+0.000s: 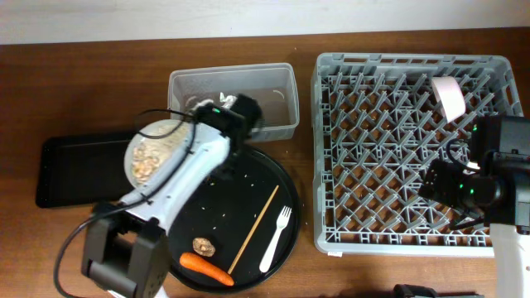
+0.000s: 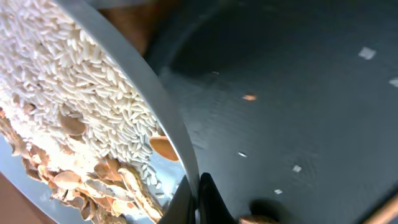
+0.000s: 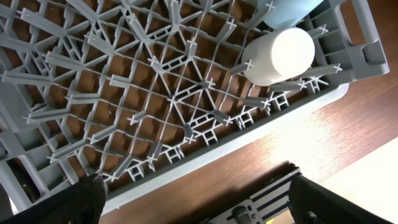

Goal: Sort waste into correct bins and load items into the dishwasher rack
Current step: 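Tip the plate's food onto the black baking tray with the left gripper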

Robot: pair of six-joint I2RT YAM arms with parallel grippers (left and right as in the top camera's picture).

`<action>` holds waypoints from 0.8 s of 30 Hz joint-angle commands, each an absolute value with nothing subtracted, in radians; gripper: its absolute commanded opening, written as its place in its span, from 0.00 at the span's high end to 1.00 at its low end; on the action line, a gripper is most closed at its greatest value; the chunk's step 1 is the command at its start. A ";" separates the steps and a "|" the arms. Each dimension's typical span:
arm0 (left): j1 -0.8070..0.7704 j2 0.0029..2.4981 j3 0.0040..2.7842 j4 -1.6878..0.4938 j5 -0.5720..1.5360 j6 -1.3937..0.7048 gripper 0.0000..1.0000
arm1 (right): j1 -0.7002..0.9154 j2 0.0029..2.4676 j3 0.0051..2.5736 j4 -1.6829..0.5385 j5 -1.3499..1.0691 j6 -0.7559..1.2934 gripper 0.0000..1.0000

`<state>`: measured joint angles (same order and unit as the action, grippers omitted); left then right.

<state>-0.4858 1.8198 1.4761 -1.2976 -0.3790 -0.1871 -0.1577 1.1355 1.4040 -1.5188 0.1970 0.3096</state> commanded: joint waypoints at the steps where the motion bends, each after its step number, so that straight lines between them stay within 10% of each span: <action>1: -0.334 1.770 1.504 -1.232 -0.282 -0.134 1.00 | -0.166 1.126 1.400 -1.518 0.151 0.279 0.01; 8: -0.034 1.770 1.504 -1.070 -0.001 0.014 1.00 | -0.360 1.185 1.400 -1.486 -0.215 0.083 0.02; 24: 0.446 1.770 1.504 -1.030 1.028 0.138 1.00 | -0.394 1.194 1.399 -1.488 -0.171 0.083 0.01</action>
